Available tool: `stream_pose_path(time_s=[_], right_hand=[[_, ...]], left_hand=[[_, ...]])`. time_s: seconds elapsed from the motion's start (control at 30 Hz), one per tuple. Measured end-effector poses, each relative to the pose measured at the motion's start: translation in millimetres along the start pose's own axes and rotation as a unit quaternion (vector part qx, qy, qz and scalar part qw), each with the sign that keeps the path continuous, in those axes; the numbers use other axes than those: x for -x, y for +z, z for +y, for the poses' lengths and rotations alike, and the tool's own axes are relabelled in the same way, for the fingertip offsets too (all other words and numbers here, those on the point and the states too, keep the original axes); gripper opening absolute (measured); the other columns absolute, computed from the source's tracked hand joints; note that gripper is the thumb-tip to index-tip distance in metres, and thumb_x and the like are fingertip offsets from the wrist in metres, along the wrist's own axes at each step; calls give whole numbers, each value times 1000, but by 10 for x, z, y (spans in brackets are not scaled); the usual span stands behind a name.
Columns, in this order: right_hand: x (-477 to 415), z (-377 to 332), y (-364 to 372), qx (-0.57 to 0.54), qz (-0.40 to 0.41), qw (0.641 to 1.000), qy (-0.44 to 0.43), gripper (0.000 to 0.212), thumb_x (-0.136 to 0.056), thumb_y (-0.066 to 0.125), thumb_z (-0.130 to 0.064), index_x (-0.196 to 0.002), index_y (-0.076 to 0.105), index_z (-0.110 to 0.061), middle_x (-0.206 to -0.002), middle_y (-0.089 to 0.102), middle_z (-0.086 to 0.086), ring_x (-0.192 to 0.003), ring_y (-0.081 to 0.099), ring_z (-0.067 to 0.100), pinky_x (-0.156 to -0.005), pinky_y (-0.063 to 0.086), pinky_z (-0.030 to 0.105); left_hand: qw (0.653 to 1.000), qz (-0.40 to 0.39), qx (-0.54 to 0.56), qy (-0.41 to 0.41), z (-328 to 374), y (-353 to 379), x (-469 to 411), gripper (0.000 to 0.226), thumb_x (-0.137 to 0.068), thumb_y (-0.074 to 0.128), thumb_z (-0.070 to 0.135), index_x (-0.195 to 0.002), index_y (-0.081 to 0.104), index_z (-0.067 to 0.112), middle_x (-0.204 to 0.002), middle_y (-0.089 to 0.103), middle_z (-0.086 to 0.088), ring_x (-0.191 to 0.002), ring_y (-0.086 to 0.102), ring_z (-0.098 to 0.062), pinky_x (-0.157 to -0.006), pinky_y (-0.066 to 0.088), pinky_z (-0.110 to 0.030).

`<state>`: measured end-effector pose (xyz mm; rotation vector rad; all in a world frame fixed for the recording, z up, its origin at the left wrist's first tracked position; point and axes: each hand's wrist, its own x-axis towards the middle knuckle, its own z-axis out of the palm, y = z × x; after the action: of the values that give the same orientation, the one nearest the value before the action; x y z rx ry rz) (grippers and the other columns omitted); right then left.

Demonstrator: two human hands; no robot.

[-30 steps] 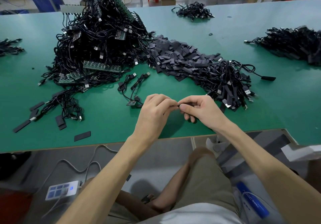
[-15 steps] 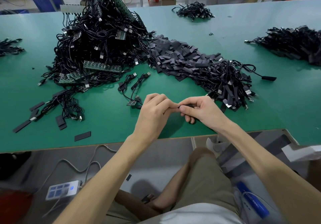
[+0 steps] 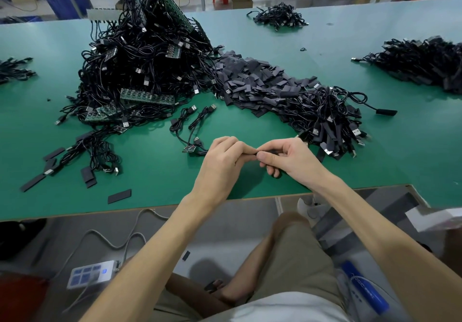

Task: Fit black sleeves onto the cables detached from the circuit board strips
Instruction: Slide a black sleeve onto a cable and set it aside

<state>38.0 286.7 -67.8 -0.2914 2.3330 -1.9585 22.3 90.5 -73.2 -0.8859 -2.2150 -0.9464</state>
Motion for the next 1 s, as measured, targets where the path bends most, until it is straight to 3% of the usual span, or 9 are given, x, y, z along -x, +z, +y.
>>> stream_pose_path(time_s=[0.13,0.33,0.53,0.7,1.0], right_hand=[[5,-9,-2,12,-7,1000,3,8,-96,70,-13,-100,76,-11,-72,71,-1,-58,60,9,-53,51,20],[7,-33,23,-2,19,1000,-5,10,-98,67,-14,-93,76,-11,-71,70,1,-56,60,11,-51,50,21],[31,-64,34,-19,18,1000,-12,14,-97,68,-17,-88,78,-20,-73,70,5,-57,60,14,-52,51,23],[38,-54,28,-18,31,999,-14,13,-98,66,-14,-98,75,-4,-75,72,4,-58,61,15,-52,51,23],[45,-36,27,-16,21,1000,-9,7,-95,71,-12,-97,77,-8,-75,74,7,-58,64,14,-53,52,21]], left_hand=[[1000,5,-1,5,12,0,-5,23,-93,63,26,-90,76,7,-77,65,-1,-85,52,-14,-88,44,-23],[999,-21,-6,-27,30,-11,-27,10,-94,70,18,-99,73,10,-88,66,0,-87,51,-12,-91,41,-24],[998,-35,0,-55,42,-34,-34,10,-93,72,19,-99,74,12,-91,69,3,-87,54,-12,-93,42,-28],[996,-39,5,-79,53,-63,-43,8,-92,74,17,-99,74,13,-93,69,5,-90,59,-19,-93,42,-28],[995,-53,19,-77,54,-74,-32,6,-87,78,13,-90,73,11,-86,68,7,-86,56,-12,-90,41,-24]])
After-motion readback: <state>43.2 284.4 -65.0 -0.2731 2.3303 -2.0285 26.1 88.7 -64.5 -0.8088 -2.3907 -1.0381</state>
